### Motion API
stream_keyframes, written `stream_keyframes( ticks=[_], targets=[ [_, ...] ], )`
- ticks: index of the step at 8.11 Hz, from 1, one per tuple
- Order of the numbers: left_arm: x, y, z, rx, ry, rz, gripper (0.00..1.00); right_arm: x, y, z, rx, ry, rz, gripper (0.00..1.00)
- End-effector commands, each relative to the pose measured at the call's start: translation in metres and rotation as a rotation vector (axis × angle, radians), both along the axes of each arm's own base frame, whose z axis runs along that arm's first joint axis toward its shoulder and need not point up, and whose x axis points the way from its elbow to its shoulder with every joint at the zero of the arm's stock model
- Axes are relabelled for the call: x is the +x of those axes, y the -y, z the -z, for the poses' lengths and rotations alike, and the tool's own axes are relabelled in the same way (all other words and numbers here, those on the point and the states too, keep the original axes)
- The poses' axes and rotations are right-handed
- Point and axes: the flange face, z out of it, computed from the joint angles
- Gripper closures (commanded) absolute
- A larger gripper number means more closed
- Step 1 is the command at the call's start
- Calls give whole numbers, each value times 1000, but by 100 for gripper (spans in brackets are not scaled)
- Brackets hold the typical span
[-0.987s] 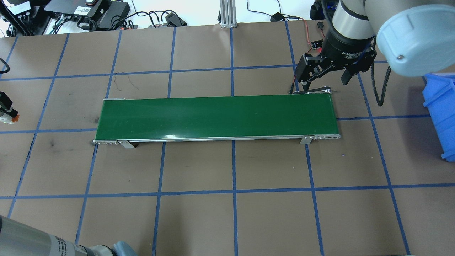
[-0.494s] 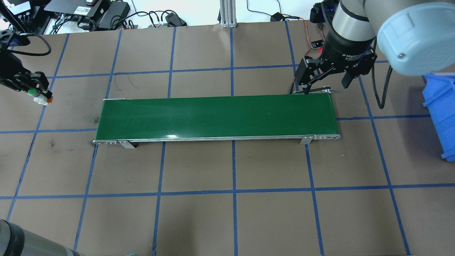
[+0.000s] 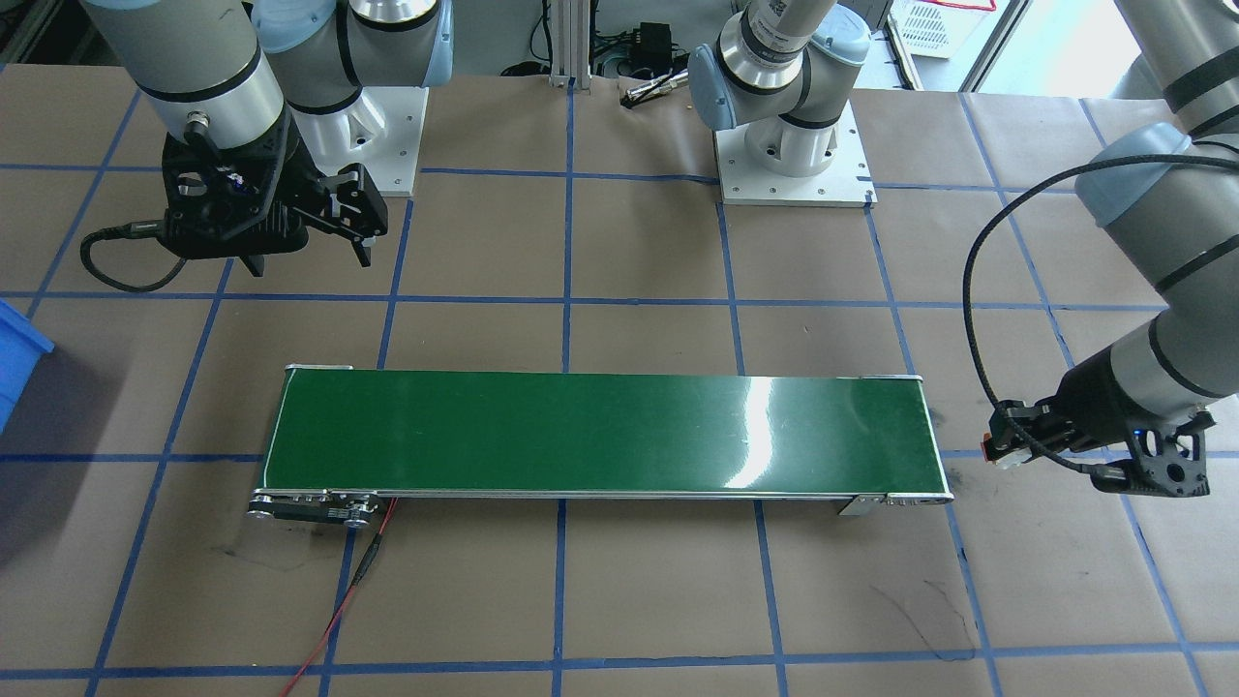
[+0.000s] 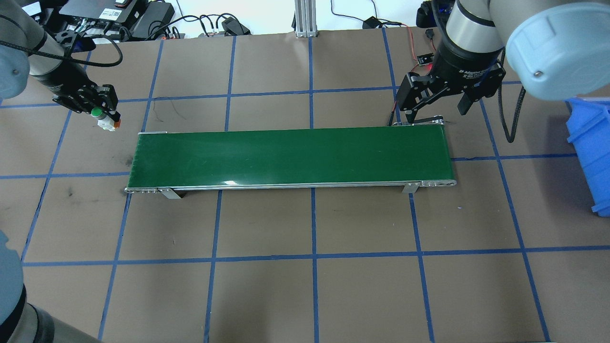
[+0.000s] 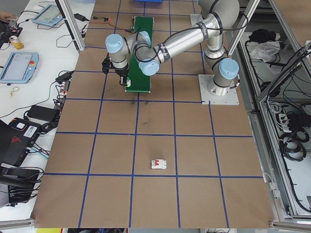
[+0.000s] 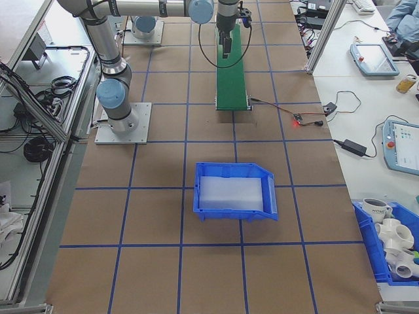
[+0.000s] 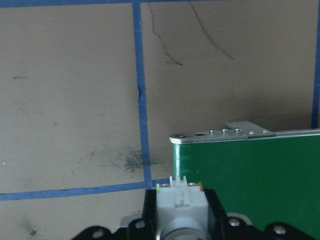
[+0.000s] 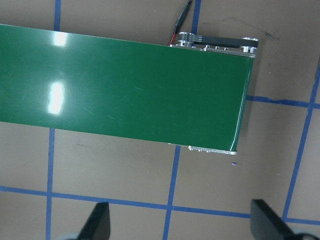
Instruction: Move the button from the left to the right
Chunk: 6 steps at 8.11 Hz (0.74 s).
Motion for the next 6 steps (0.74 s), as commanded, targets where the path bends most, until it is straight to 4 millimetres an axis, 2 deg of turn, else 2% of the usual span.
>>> stream_keyframes(
  ticks=[1,2,5,6],
  targets=[
    [-25,4,6,9,-5,33,100,0,25,1,-125,3,7,0],
    [-28,2,13,22,-11,36,100,0,26,4,-126,3,7,0],
    [-35,-20,55,86,-30,41,100,0,25,10,-112,4,7,0],
    [-36,-25,62,92,-29,43,100,0,25,11,-110,4,7,0]
  ],
)
